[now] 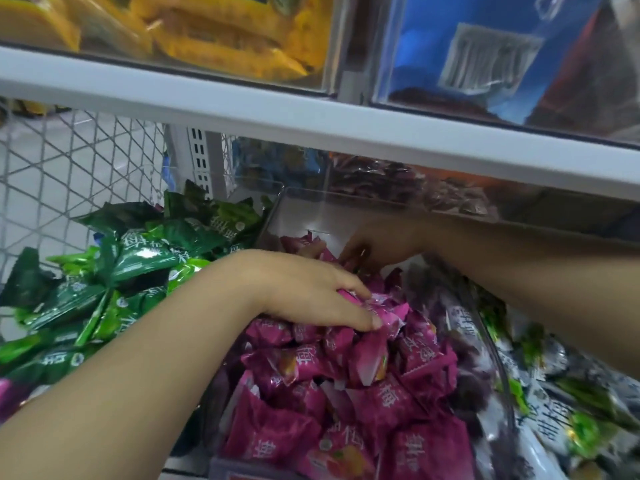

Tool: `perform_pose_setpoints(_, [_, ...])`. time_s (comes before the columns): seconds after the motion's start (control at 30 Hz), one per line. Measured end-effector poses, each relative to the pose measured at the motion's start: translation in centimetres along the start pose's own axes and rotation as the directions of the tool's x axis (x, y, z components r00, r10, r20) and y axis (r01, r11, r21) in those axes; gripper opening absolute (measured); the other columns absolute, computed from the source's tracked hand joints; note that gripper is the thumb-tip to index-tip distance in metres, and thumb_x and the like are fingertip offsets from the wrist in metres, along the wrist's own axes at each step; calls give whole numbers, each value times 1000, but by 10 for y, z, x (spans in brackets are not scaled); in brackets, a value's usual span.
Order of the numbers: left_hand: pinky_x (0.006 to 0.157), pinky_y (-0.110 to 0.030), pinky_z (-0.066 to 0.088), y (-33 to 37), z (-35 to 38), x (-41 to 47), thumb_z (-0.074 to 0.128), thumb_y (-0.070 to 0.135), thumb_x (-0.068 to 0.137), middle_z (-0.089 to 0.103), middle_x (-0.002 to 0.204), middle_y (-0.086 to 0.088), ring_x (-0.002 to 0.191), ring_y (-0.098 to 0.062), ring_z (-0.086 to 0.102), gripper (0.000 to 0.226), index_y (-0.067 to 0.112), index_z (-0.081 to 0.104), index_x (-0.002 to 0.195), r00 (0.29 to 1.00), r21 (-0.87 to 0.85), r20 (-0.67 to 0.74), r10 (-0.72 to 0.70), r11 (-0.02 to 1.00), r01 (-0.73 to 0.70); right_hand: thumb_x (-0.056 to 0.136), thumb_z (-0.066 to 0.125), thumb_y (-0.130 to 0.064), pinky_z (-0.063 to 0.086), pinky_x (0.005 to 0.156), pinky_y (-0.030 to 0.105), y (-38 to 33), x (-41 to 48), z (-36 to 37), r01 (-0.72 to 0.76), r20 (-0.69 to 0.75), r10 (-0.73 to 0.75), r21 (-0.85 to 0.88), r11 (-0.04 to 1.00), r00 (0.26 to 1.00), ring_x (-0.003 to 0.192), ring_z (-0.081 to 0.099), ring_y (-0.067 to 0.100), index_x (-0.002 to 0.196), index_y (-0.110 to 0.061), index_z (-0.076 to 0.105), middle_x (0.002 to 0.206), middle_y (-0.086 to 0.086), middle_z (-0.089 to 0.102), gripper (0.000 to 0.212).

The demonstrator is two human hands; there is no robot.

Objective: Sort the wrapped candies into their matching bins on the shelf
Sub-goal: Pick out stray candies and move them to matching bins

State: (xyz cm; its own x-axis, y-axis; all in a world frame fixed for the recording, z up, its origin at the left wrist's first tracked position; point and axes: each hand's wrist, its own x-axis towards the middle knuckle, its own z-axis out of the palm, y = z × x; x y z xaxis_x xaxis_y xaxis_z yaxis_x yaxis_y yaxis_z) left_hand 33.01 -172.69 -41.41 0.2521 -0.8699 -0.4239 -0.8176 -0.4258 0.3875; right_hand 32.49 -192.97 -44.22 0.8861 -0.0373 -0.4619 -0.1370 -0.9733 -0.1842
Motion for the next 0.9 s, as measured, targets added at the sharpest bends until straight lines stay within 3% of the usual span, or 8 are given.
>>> perform_pose_setpoints(0.07, [107,-26,19,-1,0,0,44,72,81,25,152,23,143,-7,16,58,53,37,136,1000,-1,-4,5,1000,-5,85,66,-11,42,61,6,-3,-3,-1,2,-3,-2,-52,999,1000,83,57,6,119,-19,64,103,-5,66,35])
perform_pose_setpoints(0.27, [107,-27,18,-1,1,1,44,72,81,25,152,24,143,-8,14,56,56,37,134,1000,-3,-8,8,1000,-8,85,65,-12,40,59,12,-3,-2,0,-29,7,30,-130,991,1000,69,53,-1,114,-24,69,80,-19,59,32])
perform_pose_setpoints(0.37, [113,-29,20,-2,1,2,45,72,81,26,151,23,142,-7,18,57,54,37,135,1000,-2,-9,14,1000,-14,87,61,-7,40,57,7,-1,-2,0,-58,31,61,-93,994,998,70,55,-1,114,-21,69,83,-18,62,31])
perform_pose_setpoints(0.43, [114,-30,21,-3,1,3,45,71,82,27,151,23,141,-7,21,57,53,38,136,1000,-3,-10,12,1000,-12,88,59,-4,45,70,14,-1,-5,-3,-47,-1,47,-38,998,999,83,60,5,112,-18,70,97,-12,67,30])
perform_pose_setpoints(0.57, [111,-27,19,-2,3,3,45,68,84,27,152,20,141,-8,20,56,50,38,137,999,-1,-37,9,1000,-9,90,58,-10,47,90,24,-7,-36,-15,-4,-197,-5,-47,999,980,99,60,8,109,-19,71,113,-8,67,24])
perform_pose_setpoints(0.7, [107,-25,23,4,5,0,47,62,87,30,151,16,139,-11,27,52,48,41,136,997,15,-81,-5,1000,6,84,68,-11,42,71,4,-16,-80,-3,57,-468,-14,78,995,884,74,57,-6,96,-11,75,95,-4,71,14])
perform_pose_setpoints(0.8, [106,-23,30,9,7,-6,50,55,89,37,149,12,134,-12,37,49,42,44,137,978,51,-207,-6,999,17,78,74,-15,44,69,14,-25,-108,15,67,-600,42,158,985,799,68,54,-7,77,-22,72,76,-12,66,8])
perform_pose_setpoints(0.9, [104,-27,37,15,10,-23,49,48,92,46,143,11,128,-14,45,44,40,46,135,928,147,-372,13,988,45,80,73,-17,38,61,11,-38,-131,32,88,-683,62,182,979,728,69,52,2,75,-28,58,71,-20,53,20])
